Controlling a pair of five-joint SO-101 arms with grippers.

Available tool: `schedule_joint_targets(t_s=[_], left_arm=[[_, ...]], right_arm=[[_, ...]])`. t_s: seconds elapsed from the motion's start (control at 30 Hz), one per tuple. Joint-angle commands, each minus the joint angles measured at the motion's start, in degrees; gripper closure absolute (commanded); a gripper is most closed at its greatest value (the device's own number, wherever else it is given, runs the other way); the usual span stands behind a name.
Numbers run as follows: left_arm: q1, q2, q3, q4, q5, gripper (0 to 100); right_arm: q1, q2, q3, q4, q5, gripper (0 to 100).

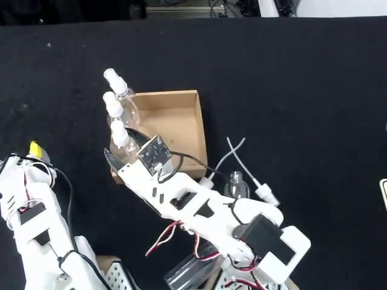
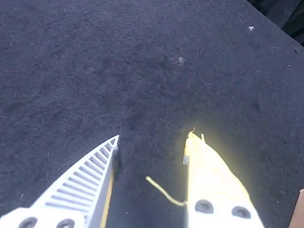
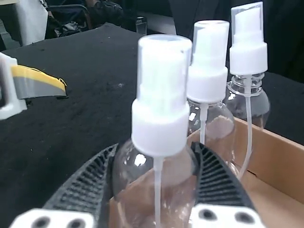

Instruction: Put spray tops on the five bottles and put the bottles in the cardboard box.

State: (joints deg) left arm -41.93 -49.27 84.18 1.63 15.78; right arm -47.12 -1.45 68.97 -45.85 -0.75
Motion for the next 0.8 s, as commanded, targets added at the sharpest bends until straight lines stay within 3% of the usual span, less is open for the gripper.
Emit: schedule_joint_targets(t_s=[0.0,0.27,0.5,0.77], left_arm=[[0.13,-0.97,-1.19,-1.23,0.00,80],[0.04,-0.97,-1.19,-1.23,0.00,80],[0.04,-0.97,-1.19,-1.23,0.00,80],[0.04,-0.97,-1.19,-1.23,0.00,80]], right_arm=[[-0.88,-0.13,-0.40,-1.58,0.44,83.1],[-0.88,-0.13,-0.40,-1.58,0.53,82.6],[-0.88,-0.13,-0.31,-1.58,0.26,69.7],[-0.88,-0.13,-0.31,-1.58,0.26,72.6]])
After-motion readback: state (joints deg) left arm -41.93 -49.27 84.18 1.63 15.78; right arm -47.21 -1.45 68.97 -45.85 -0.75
